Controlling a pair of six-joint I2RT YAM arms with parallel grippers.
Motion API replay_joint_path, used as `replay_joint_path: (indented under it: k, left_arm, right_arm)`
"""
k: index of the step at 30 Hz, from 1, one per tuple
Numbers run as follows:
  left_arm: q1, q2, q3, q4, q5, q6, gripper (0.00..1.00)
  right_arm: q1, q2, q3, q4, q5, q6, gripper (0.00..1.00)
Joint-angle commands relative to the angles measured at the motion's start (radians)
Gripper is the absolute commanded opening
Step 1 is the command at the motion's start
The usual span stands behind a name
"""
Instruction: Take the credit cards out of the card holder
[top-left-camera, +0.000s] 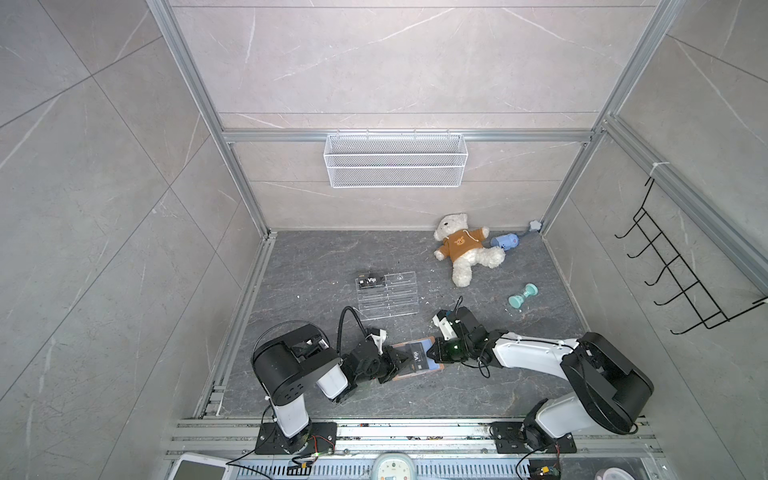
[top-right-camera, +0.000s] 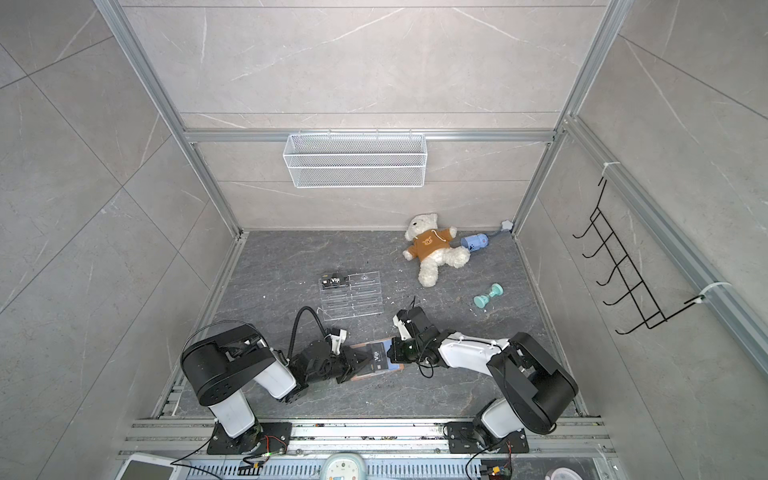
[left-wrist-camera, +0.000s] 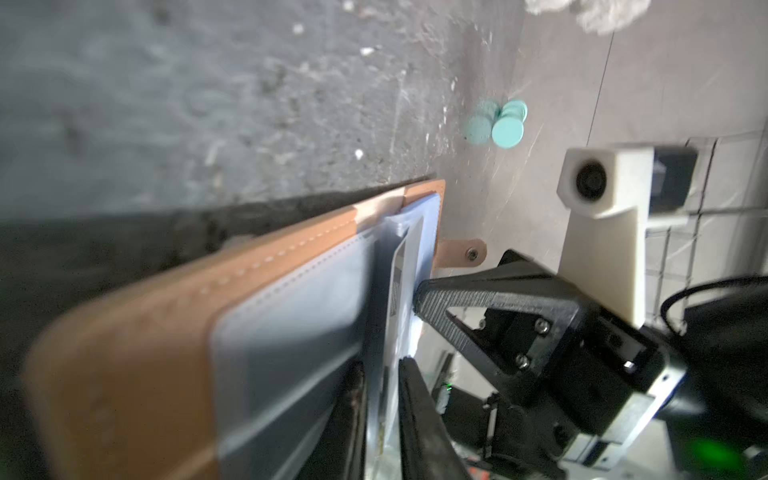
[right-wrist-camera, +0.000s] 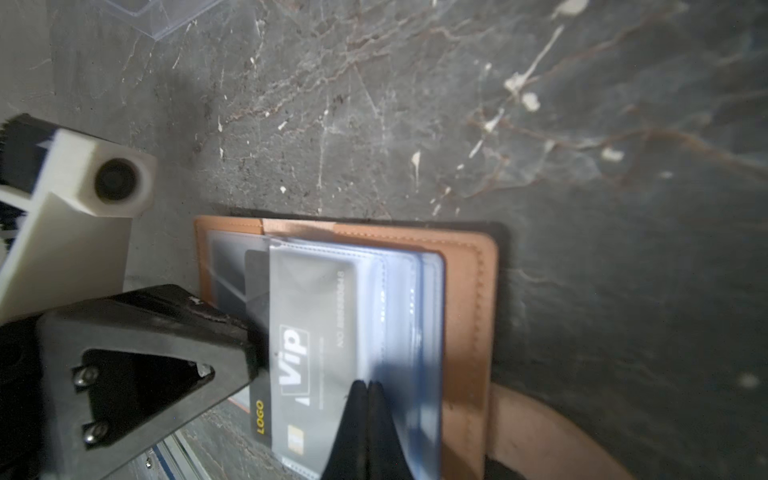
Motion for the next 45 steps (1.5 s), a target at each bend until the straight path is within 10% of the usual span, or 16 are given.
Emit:
replay_joint_path:
  k: [1, 10, 20, 45]
  left_arm:
    - [-0.002, 0.002, 0.009, -0.022, -0.004, 0.02, 0.26]
    - [-0.002, 0.027, 0.032, -0.027, 0.011, 0.024, 0.25]
    - [-0.002, 0.036, 0.02, -0.019, 0.013, 0.027, 0.0]
    - [0.037, -0.372, -0.026, -0.448, 0.013, 0.184, 0.0]
  right_arm:
    - [0.0, 0.021, -0.014, -0.034, -0.004, -0.012, 0.0]
    - [0.0, 0.018, -0.013, -0.036, -0.005, -0.013, 0.0]
    - [-0.001, 0.012, -0.019, -0.035, -0.007, -0.014, 0.0]
    - [0.0, -0.014, -0.015, -0.059, 0.006, -0.028, 0.0]
